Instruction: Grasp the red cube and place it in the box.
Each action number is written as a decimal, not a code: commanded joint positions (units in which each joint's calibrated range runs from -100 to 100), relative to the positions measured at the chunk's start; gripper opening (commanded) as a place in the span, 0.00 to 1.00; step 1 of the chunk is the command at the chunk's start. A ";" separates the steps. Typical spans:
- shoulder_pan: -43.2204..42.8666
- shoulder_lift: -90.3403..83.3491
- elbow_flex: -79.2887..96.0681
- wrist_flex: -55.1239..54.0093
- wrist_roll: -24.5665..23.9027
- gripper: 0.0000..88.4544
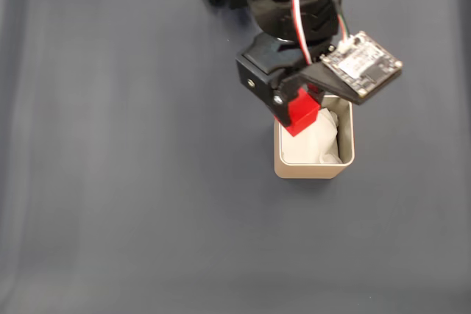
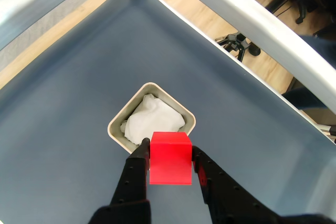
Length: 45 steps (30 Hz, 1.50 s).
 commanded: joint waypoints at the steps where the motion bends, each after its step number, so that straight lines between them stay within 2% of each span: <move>1: -0.94 0.78 -3.46 -0.67 -0.59 0.00; 19: -1.23 7.14 -5.83 -3.54 -0.68 0.00; 45: -3.86 7.31 -5.83 -4.68 -2.25 0.01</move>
